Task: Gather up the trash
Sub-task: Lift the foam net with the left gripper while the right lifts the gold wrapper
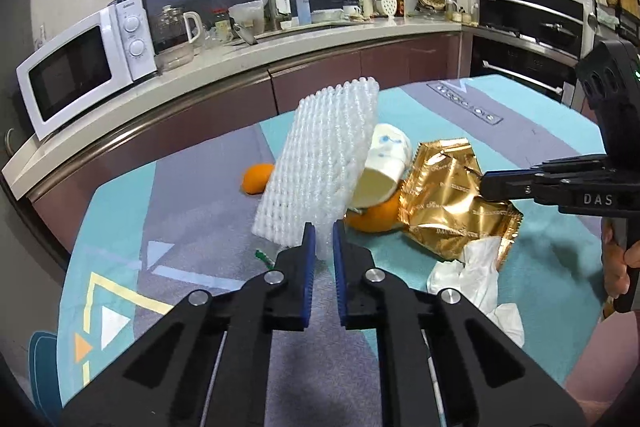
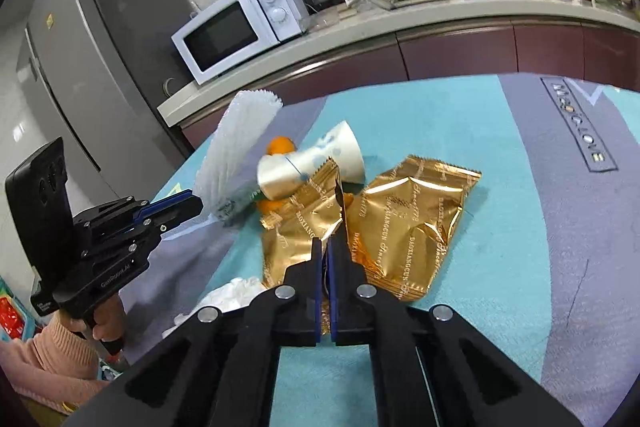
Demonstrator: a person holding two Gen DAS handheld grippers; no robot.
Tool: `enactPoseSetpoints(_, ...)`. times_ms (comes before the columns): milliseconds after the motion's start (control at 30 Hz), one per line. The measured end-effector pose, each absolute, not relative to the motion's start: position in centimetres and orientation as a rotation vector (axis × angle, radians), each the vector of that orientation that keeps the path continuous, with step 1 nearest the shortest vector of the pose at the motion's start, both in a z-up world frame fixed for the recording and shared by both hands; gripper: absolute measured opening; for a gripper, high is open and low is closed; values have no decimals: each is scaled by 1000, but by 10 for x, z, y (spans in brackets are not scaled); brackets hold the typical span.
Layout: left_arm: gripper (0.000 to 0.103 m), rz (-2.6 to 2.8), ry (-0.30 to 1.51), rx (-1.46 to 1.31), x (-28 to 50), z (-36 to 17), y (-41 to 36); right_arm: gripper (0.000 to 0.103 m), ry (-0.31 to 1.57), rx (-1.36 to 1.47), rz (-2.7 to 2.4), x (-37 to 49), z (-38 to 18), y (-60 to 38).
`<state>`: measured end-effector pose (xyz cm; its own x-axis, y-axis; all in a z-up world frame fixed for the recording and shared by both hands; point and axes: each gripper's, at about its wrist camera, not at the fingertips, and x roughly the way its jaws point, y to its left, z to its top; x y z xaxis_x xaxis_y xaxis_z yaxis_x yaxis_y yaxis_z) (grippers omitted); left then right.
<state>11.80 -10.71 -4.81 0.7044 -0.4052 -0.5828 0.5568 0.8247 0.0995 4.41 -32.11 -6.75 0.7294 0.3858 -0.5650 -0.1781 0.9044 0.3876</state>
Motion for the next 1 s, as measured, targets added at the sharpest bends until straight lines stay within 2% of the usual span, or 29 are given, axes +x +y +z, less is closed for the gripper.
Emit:
enactPoseSetpoints(533, 8, -501, 514, 176, 91, -14, -38, 0, 548, 225, 339, 23, -8, -299)
enactPoseSetpoints(667, 8, -479, 505, 155, 83, -10, -17, 1, 562, 245, 296, 26, -9, -304)
enactPoseSetpoints(700, 8, -473, 505, 151, 82, -9, -14, 3, 581, 266, 251, 28, -15, -312)
enactPoseSetpoints(733, 8, -470, 507, 143, 80, -9, -8, 13, 594, 278, 219, 29, -19, -317)
enactPoseSetpoints(767, 8, -469, 510, 136, 80, -10, -4, 32, 625, 311, 196, 30, -28, -326)
enactPoseSetpoints(800, 8, -466, 513, 132, 79, -11, -1, 40, 644, 330, 176, 30, -35, -331)
enactPoseSetpoints(1000, 8, -446, 541, 109, 79, -21, 16, 50, 739, 415, 95, 22, -73, -353)
